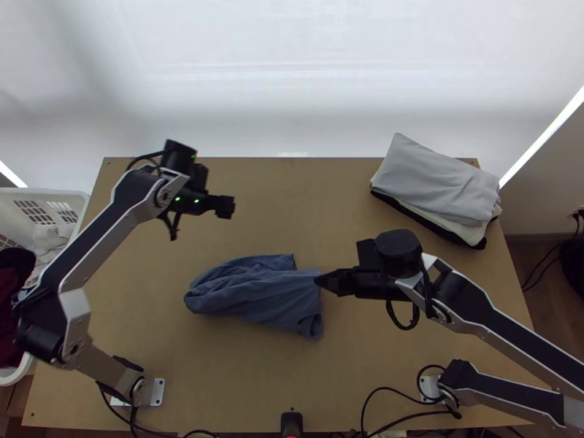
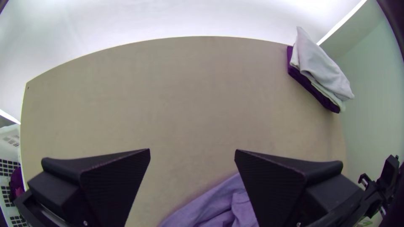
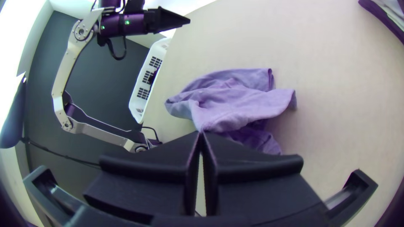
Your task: Fold the t-shirt
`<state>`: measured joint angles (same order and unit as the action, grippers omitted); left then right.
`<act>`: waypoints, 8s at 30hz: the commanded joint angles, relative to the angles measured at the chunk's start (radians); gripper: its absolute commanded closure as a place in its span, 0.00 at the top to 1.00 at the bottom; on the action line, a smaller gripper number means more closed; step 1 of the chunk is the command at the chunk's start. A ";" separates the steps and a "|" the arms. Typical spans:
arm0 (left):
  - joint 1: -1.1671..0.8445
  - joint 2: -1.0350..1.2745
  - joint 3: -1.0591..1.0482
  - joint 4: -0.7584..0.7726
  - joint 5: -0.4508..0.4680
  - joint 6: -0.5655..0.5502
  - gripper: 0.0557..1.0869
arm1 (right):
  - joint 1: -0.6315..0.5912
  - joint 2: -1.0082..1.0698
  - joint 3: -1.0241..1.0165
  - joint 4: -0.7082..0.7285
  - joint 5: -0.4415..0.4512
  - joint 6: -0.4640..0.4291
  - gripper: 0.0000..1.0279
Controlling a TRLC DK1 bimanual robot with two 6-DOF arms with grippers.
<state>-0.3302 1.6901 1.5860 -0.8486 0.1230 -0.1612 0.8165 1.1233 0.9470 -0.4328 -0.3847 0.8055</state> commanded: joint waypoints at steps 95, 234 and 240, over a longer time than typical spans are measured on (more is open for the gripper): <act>0.039 -0.063 0.132 -0.339 -0.082 0.063 0.04 | -0.269 0.029 0.234 -0.021 0.245 -0.304 0.03; 0.309 -0.027 -0.347 -0.334 0.188 0.098 0.68 | -0.272 0.041 0.130 0.054 0.237 -0.269 0.03; 0.346 0.017 -0.425 -0.247 0.179 0.097 0.67 | -0.269 0.043 0.134 0.054 0.237 -0.269 0.03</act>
<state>0.0032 1.6844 1.2049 -1.1141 0.2996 -0.0845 0.5369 1.1713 1.0981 -0.3958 -0.1459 0.5228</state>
